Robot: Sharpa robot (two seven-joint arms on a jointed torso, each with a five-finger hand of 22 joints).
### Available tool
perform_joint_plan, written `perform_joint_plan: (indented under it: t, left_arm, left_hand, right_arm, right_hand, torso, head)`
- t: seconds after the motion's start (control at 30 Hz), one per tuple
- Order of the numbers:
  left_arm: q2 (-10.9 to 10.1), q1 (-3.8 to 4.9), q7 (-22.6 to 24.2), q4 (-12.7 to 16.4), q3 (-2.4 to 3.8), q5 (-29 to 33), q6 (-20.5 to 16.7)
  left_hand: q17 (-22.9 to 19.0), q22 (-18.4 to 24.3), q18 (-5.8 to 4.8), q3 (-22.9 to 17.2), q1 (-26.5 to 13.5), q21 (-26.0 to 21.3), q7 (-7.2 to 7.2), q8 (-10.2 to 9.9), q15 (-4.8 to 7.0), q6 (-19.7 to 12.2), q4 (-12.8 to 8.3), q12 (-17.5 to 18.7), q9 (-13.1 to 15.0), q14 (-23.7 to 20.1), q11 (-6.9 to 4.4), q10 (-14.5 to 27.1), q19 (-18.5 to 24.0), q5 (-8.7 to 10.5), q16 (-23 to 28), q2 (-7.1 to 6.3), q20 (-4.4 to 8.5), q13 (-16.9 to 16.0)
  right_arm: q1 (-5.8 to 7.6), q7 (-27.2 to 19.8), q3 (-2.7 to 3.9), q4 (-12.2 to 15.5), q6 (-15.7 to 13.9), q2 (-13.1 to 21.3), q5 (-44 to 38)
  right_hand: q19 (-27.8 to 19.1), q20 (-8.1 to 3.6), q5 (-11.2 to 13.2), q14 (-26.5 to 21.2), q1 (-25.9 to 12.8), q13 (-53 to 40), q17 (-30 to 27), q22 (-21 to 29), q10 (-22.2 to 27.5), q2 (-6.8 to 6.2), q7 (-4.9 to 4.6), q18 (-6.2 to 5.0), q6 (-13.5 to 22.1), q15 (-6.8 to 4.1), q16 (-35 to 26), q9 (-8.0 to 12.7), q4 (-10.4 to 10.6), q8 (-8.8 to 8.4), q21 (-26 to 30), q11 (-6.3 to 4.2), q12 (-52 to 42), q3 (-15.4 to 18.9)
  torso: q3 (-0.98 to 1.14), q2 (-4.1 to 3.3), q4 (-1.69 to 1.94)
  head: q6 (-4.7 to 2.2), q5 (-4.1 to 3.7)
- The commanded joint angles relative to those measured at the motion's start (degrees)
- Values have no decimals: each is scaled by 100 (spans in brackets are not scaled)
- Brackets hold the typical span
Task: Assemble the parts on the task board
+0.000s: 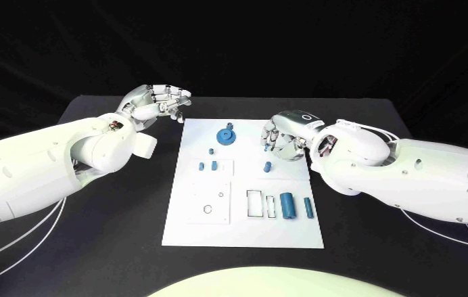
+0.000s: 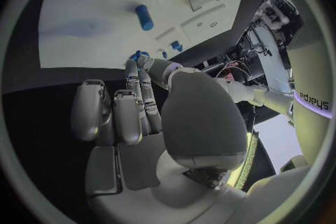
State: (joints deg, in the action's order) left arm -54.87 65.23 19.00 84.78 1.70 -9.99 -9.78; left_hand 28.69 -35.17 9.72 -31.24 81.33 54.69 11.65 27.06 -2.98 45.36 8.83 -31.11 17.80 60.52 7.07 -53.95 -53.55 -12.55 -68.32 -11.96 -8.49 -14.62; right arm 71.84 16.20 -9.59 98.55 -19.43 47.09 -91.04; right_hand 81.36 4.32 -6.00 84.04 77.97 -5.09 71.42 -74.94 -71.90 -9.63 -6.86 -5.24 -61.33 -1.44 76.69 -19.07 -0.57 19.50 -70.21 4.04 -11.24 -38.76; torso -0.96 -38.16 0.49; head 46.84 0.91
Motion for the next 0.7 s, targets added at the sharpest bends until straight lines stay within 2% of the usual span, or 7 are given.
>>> perform_joint_plan:
  t: [0.03, 0.13, 0.2, 0.3, 0.33, 0.43, 0.7]
  left_arm:
    - [31, 4, 65, 3, 4, -22, 33]
    - [50, 3, 68, -8, 4, -22, 36]
    - [64, 3, 68, -15, 3, -21, 37]
    - [78, 2, 65, -22, 3, -20, 40]
    - [81, 2, 64, -23, 2, -20, 39]
    - [94, 2, 61, -29, 1, -18, 36]
    - [139, 3, 61, -46, -1, -40, 31]
  left_hand:
    - [7, 8, 89, -4, 55, -15, -8, 27, 7, -28, -21, -35, 4, -16, 5, 7, -26, -22, -24, 5, 8, 0]
    - [7, 8, 89, -4, 55, -15, -8, 27, 7, -28, -21, -35, 4, -16, 5, 7, -26, -22, -24, 5, 8, 0]
    - [7, 8, 89, -4, 55, -15, -8, 27, 7, -28, -21, -35, 4, -16, 5, 7, -26, -22, -24, 5, 8, 0]
    - [7, 8, 89, -4, 55, -15, -8, 27, 7, -28, -21, -35, 4, -16, 5, 7, -26, -22, -24, 5, 8, 0]
    - [7, 8, 89, -4, 55, -15, -8, 27, 7, -28, -21, -35, 4, -16, 5, 7, -26, -22, -24, 5, 8, 0]
    - [8, 9, 88, -4, 59, -15, -6, 28, 5, -34, -25, -40, 3, -20, 7, 13, -27, -22, -23, -1, 8, 2]
    - [8, 9, 87, -2, 57, -16, -6, 29, 4, -36, -24, -42, 2, -21, 8, 14, -27, -21, -23, -4, 7, 2]
  right_arm:
    - [-34, -83, 2, 147, -51, -121, -2]
    - [-85, -116, 2, 242, -49, -281, -45]
    - [-126, -139, 1, 276, -34, -405, -66]
    - [-192, -168, -5, 285, -11, -556, -95]
    - [-211, -175, -6, 283, -8, -589, -102]
    - [-301, -208, -16, 258, 4, -729, -140]
    - [-552, -276, -31, 127, 19, -1019, -210]
  right_hand:
    - [29, 1, -23, 281, -21, -5, -13, -679, -176, 40, 7, 109, -33, -27, 14, -9, -3, 13, -16, -142, 20, -44]
    - [35, 0, -38, 278, -25, -6, -26, -688, -177, 37, 6, 112, -29, -27, 9, -15, -12, 13, -31, -141, 31, -61]
    - [32, -1, -45, 278, -27, -7, -26, -687, -178, 36, 6, 111, -27, -27, 10, -18, -17, 13, -26, -141, 35, -68]
    - [32, -1, -45, 278, -27, -7, -26, -687, -178, 36, 6, 111, -27, -27, 10, -18, -17, 13, -26, -141, 35, -68]
    - [32, -1, -45, 278, -27, -7, -26, -687, -178, 36, 6, 111, -27, -27, 10, -18, -17, 13, -26, -141, 35, -68]
    - [33, -1, -54, 276, -30, -7, -38, -690, -179, 36, 4, 112, -23, -27, 5, -22, -23, 11, -29, -139, 43, -81]
    - [34, -2, -65, 273, -34, -8, -52, -695, -177, 36, 0, 113, -16, -25, -2, -26, -29, 9, -33, -137, 51, -93]
  torso:
    - [3, 3, 6]
    - [-6, 3, 8]
    - [-8, 1, 8]
    - [-10, -1, 9]
    - [-11, -4, 9]
    - [-12, -5, 6]
    - [-10, 0, 12]
  head:
    - [11, 139]
    - [31, 233]
    - [38, 332]
    - [52, 439]
    - [52, 450]
    - [73, 553]
    - [127, 705]
